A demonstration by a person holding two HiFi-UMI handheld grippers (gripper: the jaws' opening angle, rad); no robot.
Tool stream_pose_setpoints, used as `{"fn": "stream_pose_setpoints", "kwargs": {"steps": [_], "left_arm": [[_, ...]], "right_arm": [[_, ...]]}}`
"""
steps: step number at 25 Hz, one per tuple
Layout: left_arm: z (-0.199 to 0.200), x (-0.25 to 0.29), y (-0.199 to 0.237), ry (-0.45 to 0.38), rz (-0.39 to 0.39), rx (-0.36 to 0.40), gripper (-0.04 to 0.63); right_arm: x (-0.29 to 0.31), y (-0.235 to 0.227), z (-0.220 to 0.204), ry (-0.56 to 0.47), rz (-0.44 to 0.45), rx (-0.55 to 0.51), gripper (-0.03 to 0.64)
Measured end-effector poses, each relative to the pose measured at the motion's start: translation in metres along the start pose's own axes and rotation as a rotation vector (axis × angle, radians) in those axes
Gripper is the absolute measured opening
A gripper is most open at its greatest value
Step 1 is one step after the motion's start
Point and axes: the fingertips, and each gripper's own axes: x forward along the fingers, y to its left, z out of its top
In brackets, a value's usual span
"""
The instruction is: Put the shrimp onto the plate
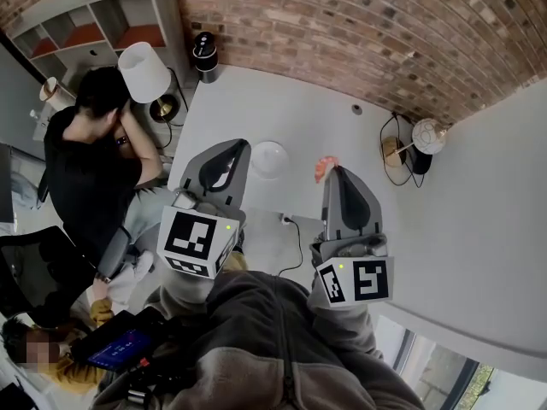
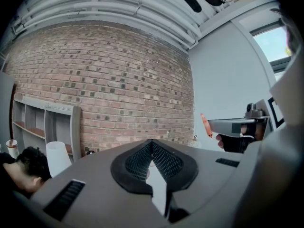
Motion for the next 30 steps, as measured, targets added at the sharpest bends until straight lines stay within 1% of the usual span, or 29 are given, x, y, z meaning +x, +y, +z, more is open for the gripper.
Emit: {"fn": "stream_pose_setpoints", "kwargs": {"steps": [8,11,16,19,23,30], "left_arm": [[0.007,0.035,0.029,0.006,-0.02,0.003,0.005],[0.004,0.043,0.045,0.018,-0.012,0.008,0.005],[-0.008,0.057,0.063,0.03,-0.018,-0.021,0.005],[-0.014,0.065,0.067,0.041,-0.029,-0.031,0.005],[-0.011,0.073,0.071,0.042,-0.039,-0.033,0.005],[-0.001,0.09,0.054,0.051,-0.052,-0.027,0.005]], "right_arm": [[0.05,-0.009,0.006,-0.009,-0.001,0.011,0.003],[0.068,-0.01,0.002,-0.001,0.001,0.016,0.003],[0.088,-0.013,-0.009,0.021,-0.011,0.018,0.003],[0.096,-0.015,-0.014,0.034,-0.014,0.018,0.003],[0.104,-0.014,-0.012,0.035,-0.016,0.016,0.003],[0.101,-0.032,-0.003,0.032,-0.014,0.028,0.003]]}}
